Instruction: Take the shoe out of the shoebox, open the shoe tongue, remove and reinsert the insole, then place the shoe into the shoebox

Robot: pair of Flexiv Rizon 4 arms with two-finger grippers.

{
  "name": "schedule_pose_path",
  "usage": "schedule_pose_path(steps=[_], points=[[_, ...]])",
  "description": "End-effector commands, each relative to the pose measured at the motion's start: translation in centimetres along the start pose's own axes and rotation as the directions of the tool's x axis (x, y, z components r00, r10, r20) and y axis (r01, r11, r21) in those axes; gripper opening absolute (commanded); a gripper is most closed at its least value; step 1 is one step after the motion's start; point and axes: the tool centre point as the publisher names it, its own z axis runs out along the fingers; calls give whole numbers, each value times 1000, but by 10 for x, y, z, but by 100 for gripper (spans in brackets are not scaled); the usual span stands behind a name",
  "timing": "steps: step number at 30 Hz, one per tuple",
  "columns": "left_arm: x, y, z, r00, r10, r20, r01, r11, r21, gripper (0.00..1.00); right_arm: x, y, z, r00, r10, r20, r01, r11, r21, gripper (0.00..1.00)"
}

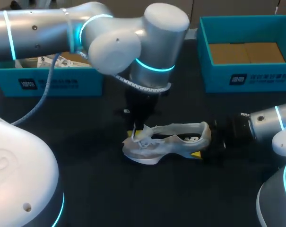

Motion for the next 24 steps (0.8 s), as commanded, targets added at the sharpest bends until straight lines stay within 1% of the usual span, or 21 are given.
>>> schedule_pose_path(steps=[1,5,6,17,20,24], points=[[-6,2,17,994,-111,-5,111,994,-4,27,0,-1,1,1000,1,1,-1,1000,4,0],[-9,2,25,993,-120,-3,120,992,-22,44,0,-1,1,1000,1,1,-1,1000,4,0],[-9,2,26,993,-122,0,122,992,-25,46,0,-1,1,1000,1,1,-1,1000,4,0],[-22,4,43,986,-164,37,166,985,-49,50,0,-1,1,1000,1,1,-1,1000,4,0],[-24,5,45,984,-176,42,178,982,-59,58,0,-1,1,1000,1,1,-1,1000,4,0],[-25,5,54,979,-196,62,200,977,-67,62,0,-1,1,1000,1,1,-1,1000,4,0]])
